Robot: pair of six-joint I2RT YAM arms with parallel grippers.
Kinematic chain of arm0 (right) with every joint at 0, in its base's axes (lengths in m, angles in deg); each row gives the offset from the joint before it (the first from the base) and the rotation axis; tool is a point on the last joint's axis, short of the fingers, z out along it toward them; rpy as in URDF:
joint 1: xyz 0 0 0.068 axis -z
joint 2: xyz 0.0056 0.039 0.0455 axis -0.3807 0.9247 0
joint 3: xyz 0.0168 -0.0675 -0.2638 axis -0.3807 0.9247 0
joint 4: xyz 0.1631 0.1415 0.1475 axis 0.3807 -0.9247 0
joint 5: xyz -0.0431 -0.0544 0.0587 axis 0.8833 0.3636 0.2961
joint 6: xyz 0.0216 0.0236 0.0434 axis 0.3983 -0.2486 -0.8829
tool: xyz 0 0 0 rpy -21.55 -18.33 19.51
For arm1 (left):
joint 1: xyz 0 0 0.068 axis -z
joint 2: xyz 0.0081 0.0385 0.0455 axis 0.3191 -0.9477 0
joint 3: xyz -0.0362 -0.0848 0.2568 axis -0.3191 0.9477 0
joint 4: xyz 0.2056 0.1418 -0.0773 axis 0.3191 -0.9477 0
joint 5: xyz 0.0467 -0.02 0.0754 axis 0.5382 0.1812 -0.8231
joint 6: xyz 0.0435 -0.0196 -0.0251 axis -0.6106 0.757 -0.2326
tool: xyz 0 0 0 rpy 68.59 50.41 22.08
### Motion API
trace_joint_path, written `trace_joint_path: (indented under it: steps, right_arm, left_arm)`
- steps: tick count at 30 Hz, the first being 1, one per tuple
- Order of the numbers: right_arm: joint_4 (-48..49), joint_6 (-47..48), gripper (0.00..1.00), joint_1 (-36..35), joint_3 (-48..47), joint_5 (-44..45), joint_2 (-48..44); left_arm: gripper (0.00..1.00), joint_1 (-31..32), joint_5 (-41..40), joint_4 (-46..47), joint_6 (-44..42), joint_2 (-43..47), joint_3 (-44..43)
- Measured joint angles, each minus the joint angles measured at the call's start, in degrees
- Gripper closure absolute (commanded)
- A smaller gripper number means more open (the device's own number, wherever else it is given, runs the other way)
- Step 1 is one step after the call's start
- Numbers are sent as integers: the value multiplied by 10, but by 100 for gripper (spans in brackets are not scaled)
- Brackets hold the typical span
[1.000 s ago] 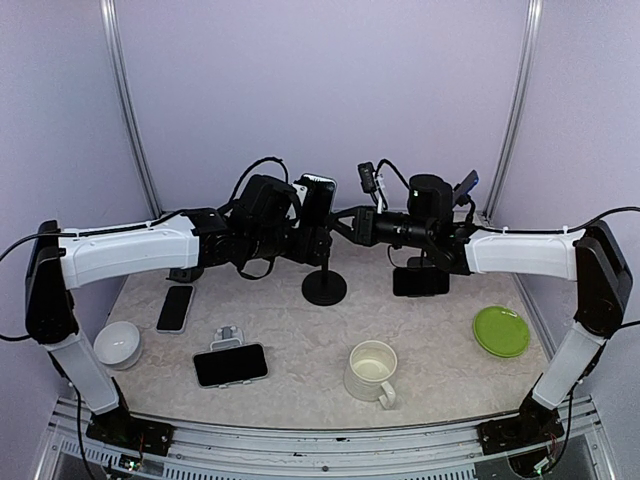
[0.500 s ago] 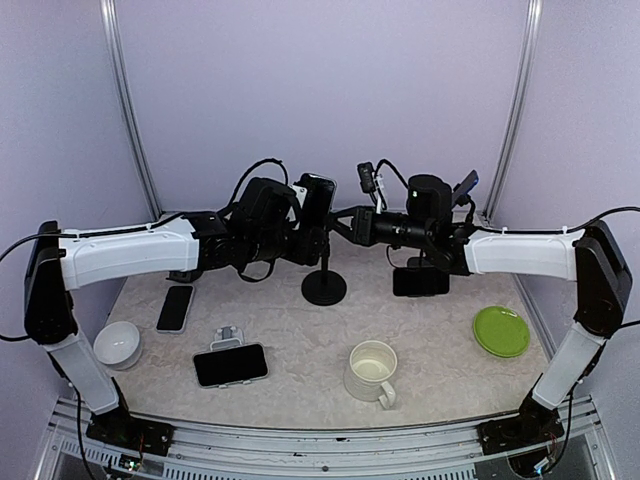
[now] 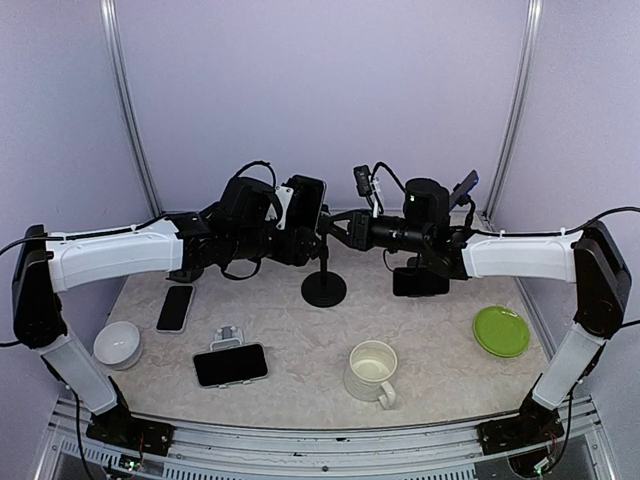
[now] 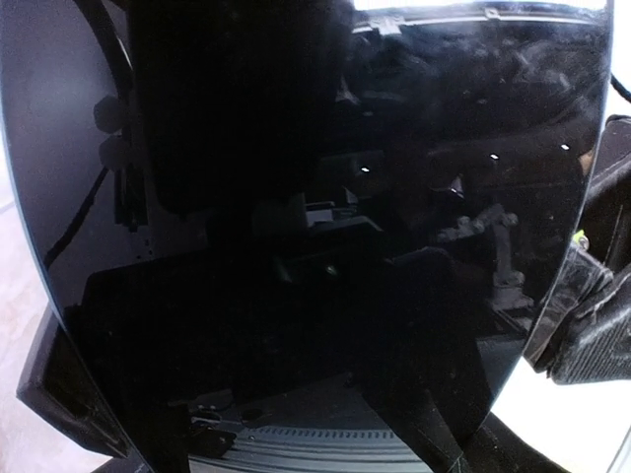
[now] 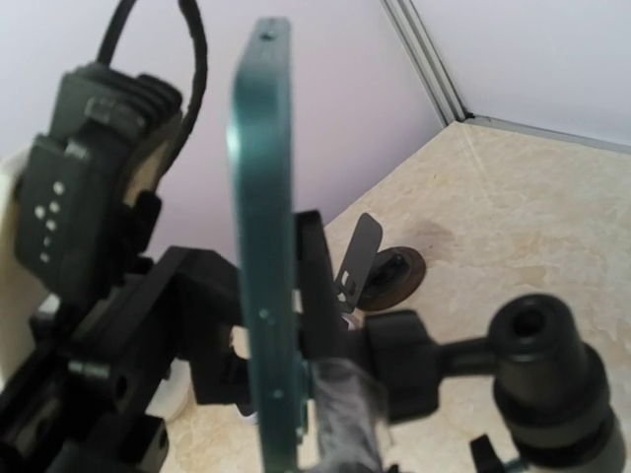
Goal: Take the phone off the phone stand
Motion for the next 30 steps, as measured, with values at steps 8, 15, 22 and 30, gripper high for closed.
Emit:
trace_joint_path:
  steps: [8,15,22,30]
  right_arm:
    - [3,-1,100,-2,0,3,0]
    - [4,-3,100,-2,0,-2,0]
    - [5,-3,100,-2,0,-14,0]
    - [5,-5,100,-1,0,-16,0]
  left_arm:
    - [50,-25,87,26,-11,31,31]
    - [50,-28,121,66,-14,45,61]
    - [51,-2,143,84,-16,45,63]
    - [51,14,163,115,-16,49,63]
